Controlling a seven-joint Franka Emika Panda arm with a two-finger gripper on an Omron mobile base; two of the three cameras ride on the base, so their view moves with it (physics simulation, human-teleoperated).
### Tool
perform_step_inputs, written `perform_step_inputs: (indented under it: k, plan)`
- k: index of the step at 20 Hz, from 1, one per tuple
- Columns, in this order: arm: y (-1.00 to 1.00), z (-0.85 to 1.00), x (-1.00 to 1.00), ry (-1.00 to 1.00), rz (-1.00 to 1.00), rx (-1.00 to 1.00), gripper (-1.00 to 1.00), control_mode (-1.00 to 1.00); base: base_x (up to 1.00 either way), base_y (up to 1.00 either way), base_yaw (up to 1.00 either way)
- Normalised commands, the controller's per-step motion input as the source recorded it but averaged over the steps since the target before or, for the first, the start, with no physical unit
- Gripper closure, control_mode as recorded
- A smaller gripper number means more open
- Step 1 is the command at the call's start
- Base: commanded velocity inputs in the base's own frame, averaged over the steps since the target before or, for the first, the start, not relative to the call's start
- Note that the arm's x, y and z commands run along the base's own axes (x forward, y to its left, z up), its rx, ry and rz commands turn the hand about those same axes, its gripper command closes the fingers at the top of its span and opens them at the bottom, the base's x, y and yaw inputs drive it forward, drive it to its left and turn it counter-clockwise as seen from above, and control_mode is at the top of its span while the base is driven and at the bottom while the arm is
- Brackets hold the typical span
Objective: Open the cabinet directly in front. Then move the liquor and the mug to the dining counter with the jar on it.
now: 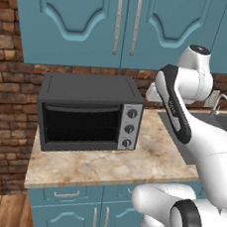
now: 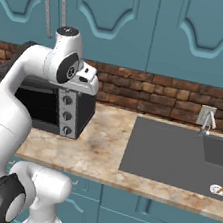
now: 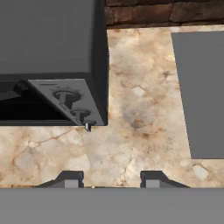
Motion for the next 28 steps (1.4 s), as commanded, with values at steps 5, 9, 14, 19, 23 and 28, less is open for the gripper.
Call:
perform_step_inputs:
  k: [5,9,14,19,23,28]
  plan:
    - [0.05,-0.01,-0.09,-0.04,0.00,0.00,-1.00,-1.00,0.00,0.00,0.00]
    - [0.17,0.06,-0.23,-0.18,0.00,0.00,-1.00,-1.00,0.00,0.00,0.00]
    - [0.27,0.27,-0.13,-0.26,0.01,0.00,-1.00,-1.00,0.00,0.00,0.00]
    - [0.25,0.31,-0.01,-0.28,0.00,0.00,-1.00,-1.00,0.00,0.00,0.00]
    - [0.24,0.32,0.00,-0.30,0.00,0.00,-1.00,-1.00,0.00,0.00,0.00]
    - [0.26,0.40,0.00,-0.34,0.00,0.00,-1.00,-1.00,0.00,0.00,0.00]
